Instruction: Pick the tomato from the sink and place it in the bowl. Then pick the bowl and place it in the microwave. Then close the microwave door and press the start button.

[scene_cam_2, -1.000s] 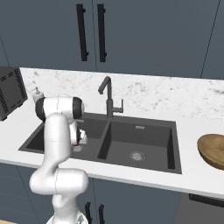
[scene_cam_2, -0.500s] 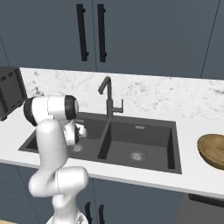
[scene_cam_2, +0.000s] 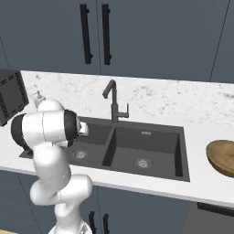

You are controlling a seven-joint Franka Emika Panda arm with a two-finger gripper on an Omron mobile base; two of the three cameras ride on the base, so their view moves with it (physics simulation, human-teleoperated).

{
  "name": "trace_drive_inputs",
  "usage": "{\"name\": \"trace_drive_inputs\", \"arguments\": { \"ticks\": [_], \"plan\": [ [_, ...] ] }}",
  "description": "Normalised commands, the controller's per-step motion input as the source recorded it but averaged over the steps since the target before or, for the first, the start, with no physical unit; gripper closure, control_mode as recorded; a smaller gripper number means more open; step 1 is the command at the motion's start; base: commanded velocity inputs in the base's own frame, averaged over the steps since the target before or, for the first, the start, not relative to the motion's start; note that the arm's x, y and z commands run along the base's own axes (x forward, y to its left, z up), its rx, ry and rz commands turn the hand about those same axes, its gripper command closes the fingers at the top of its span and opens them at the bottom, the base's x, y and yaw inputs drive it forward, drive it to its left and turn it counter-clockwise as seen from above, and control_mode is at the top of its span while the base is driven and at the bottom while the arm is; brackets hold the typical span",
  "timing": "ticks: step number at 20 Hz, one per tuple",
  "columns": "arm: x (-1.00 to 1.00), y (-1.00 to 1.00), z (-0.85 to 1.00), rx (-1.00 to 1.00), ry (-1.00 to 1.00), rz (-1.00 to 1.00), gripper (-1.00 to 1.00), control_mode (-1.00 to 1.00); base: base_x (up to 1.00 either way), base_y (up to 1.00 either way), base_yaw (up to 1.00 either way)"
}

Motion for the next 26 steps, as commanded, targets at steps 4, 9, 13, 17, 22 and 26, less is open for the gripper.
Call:
{"name": "trace_drive_inputs", "arguments": {
  "ticks": [4,9,13,17,22,26],
  "plan": [
    [-0.53,0.09,1.0,-0.02,0.01,0.0,1.0,-1.0,0.0,0.0,0.0],
    [-0.55,0.04,1.0,-0.04,0.02,-0.03,1.0,-1.0,0.0,0.0,0.0],
    [-0.56,-0.02,1.0,-0.02,0.12,-0.08,1.0,-1.0,0.0,0.0,0.0],
    [-0.68,-0.14,0.91,0.0,0.19,-0.14,1.0,-1.0,0.0,0.0,0.0],
    [-0.65,-0.31,0.4,-0.03,0.11,-0.12,1.0,-1.0,0.0,0.0,0.0],
    [-0.45,-0.71,0.06,-0.04,0.02,-0.05,1.0,-1.0,0.0,0.0,0.0]
  ]
}}
